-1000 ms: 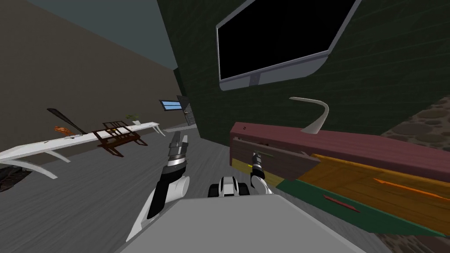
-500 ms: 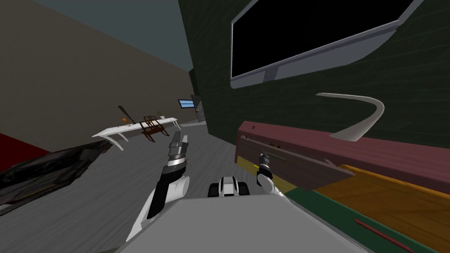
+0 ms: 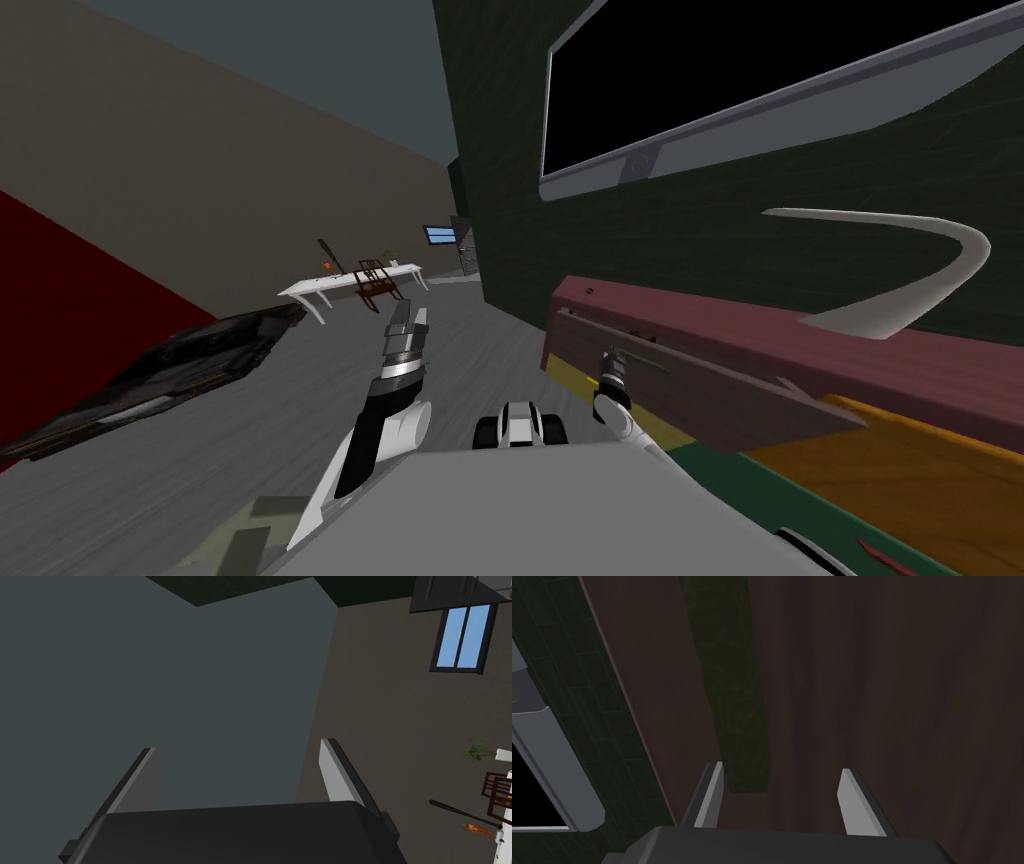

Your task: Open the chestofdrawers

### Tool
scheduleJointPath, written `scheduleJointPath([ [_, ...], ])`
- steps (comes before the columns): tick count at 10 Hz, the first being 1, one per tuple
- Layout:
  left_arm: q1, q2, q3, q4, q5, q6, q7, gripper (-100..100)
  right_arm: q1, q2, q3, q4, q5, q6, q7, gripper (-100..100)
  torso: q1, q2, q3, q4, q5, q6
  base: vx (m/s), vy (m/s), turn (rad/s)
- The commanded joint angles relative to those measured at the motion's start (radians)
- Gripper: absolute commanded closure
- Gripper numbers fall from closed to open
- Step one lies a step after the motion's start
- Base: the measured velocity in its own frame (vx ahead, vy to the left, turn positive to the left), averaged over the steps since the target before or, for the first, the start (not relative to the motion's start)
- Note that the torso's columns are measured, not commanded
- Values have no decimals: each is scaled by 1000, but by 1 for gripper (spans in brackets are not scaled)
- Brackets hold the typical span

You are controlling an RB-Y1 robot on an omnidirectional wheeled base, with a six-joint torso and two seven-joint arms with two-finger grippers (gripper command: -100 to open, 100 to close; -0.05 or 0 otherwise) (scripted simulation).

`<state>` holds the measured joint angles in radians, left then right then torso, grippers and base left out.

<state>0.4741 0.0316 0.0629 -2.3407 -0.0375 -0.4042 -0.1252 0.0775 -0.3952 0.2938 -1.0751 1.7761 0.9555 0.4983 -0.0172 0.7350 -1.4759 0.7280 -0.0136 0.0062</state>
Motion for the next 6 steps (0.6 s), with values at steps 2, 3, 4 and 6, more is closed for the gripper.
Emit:
scheduleJointPath([
  [2,0,0,0,0,0,0,0,0,12,-64,-89,77,-93,16,-42,100,0,2,1,1,0,3,-178,100,380],
  [3,0,0,0,0,0,0,0,0,12,-64,-89,98,-105,16,-42,100,-1,1,0,1,0,1,-148,85,409],
  [4,0,0,0,0,0,0,0,0,6,-98,-132,123,-139,26,-64,100,-2,-3,-2,0,-1,1,-163,127,419],
  [6,0,0,0,0,0,0,0,0,6,-98,-132,143,-151,26,-64,100,2,-6,-3,2,0,-5,-98,75,233],
])
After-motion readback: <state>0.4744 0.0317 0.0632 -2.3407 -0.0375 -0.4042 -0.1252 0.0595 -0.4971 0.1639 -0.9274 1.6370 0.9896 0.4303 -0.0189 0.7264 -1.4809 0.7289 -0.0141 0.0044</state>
